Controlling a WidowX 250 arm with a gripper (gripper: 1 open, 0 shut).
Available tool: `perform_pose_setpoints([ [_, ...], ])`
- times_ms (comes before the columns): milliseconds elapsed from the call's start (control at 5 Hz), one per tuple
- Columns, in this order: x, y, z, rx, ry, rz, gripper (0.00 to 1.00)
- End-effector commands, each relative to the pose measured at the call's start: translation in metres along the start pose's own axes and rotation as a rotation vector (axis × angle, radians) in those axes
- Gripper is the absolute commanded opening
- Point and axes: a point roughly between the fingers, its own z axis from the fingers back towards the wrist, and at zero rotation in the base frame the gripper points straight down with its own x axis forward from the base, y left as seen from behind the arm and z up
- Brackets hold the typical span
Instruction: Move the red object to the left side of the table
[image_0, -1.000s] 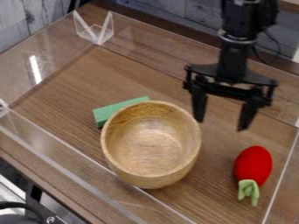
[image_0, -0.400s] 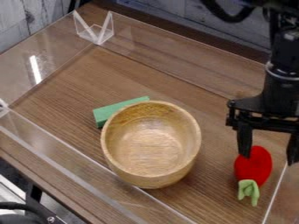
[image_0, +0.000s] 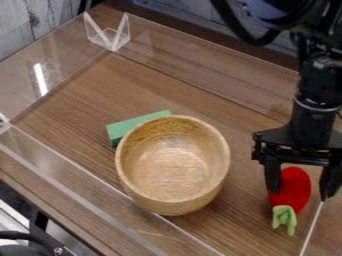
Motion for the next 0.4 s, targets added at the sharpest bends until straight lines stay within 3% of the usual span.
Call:
perform_pose_setpoints([
  [0, 0.0043, 0.0002, -0.0001, -0.016, -0.020, 0.014, 1.00],
  [200, 0.0038, 0.0010, -0.0086, -0.023, -0.025, 0.019, 0.00],
])
